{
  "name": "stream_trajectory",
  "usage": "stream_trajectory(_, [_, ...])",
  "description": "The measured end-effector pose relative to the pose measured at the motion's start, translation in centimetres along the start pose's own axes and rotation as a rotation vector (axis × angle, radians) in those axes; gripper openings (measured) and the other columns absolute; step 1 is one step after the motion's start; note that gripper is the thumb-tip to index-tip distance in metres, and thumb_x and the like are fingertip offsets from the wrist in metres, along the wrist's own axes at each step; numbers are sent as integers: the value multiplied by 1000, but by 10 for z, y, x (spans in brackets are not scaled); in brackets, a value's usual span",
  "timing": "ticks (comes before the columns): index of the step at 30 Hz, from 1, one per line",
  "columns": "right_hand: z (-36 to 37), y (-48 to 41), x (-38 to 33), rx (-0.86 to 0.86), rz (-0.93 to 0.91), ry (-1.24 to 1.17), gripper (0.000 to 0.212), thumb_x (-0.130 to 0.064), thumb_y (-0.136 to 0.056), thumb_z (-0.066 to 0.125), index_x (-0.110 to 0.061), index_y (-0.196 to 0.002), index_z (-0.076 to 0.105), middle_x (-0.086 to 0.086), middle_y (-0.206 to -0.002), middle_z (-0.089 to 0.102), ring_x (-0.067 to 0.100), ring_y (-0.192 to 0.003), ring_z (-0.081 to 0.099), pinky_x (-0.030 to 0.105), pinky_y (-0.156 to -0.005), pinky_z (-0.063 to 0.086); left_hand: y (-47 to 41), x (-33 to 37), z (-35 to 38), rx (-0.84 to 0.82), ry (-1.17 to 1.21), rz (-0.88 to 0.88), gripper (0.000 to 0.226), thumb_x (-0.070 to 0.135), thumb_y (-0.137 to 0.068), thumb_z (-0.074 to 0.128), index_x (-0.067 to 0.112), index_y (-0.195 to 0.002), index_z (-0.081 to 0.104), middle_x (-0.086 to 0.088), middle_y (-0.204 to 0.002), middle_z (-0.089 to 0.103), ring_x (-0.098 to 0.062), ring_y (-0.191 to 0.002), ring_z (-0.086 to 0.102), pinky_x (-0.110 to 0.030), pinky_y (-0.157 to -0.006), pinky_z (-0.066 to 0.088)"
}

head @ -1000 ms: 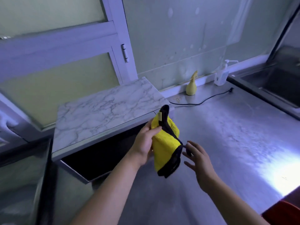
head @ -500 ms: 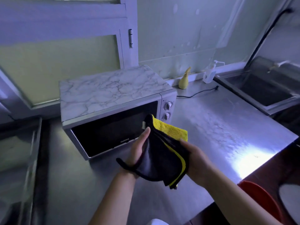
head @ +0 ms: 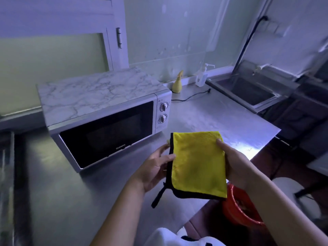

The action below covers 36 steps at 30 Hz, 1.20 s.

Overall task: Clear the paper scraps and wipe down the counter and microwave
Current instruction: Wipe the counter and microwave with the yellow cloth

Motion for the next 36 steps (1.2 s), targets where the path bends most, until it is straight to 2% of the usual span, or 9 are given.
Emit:
stream_trajectory(2, [-7,0,11,-38,71,-26,59,-52,-80,65,-9,-119,71,14,-117,73,29,-108,71,44,-92,54,2,-6,5,-47,-65,-27,74,13,-80,77,42,-140,45,-24,-125,64,-39,-111,62,-55,-100,45])
stream_trajectory(5, [-10,5,27,-190,123,3,48,-26,-81,69,-6,-125,66,16,-113,74,28,-93,74,39,-75,61,7,-10,6,-8,-117,-25,99,2,-77,76,45,-150,25,-19,-112,69,-32,-105,66,-46,-98,51])
stream_trajectory(13, [3,-13,22,-360,-10,120,52,6,-89,57,-24,-132,61,6,-113,72,24,-91,71,39,-65,61,8,1,-10,104,-29,76,84,-6,-86,62,43,-148,35,-19,-128,65,-33,-110,65,-44,-89,56])
stream_trajectory(18, [4,-18,-13,-518,-189,-46,32,0,-79,65,-10,-107,76,17,-125,68,32,-101,70,44,-78,61,-5,26,-11,175,-96,241,66,3,-82,67,33,-139,53,-11,-125,68,-28,-108,66,-39,-82,55])
stream_trajectory(23, [-12,-53,-29,-475,-78,-123,29,-10,-80,45,-7,-62,68,19,-124,68,33,-91,70,46,-69,57,-23,28,-4,405,-47,249,17,-4,-80,57,5,-90,68,-11,-121,69,-22,-105,69,-33,-75,56])
stream_trajectory(28, [-23,-93,-10,-464,55,-337,21,-26,-75,67,-12,-87,76,20,-134,62,30,-104,70,44,-86,56,-28,11,9,312,34,130,30,-2,-78,49,16,-82,74,-12,-132,63,-31,-119,61,-39,-81,48])
stream_trajectory(30, [-20,-108,-1,-518,126,-575,53,-32,-66,84,-12,-115,75,18,-136,62,32,-117,66,47,-92,56,-32,10,17,281,184,131,24,15,-71,54,11,-85,74,-14,-129,65,-29,-109,64,-37,-76,50])
stream_trajectory(33, [2,-119,24,-592,368,-979,85,-47,-66,88,-5,-135,61,21,-142,55,40,-130,55,60,-102,46,-45,5,23,535,154,133,19,30,-66,77,14,-76,74,-7,-83,67,-17,-66,62,-26,-54,49])
stream_trajectory(36, [26,-127,45,-626,521,-1097,94,-68,-69,75,0,-132,62,24,-143,54,46,-130,52,66,-99,44,-60,-3,31,749,96,96,20,20,-59,86,12,-75,76,-8,-73,63,-13,-60,61,-24,-54,52])
Point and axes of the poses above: each hand's wrist, its own y-axis away from the middle knuckle, its own z-axis out of the palm, x = y × z, the point moved 5 cm from there along -y, towards the middle knuckle
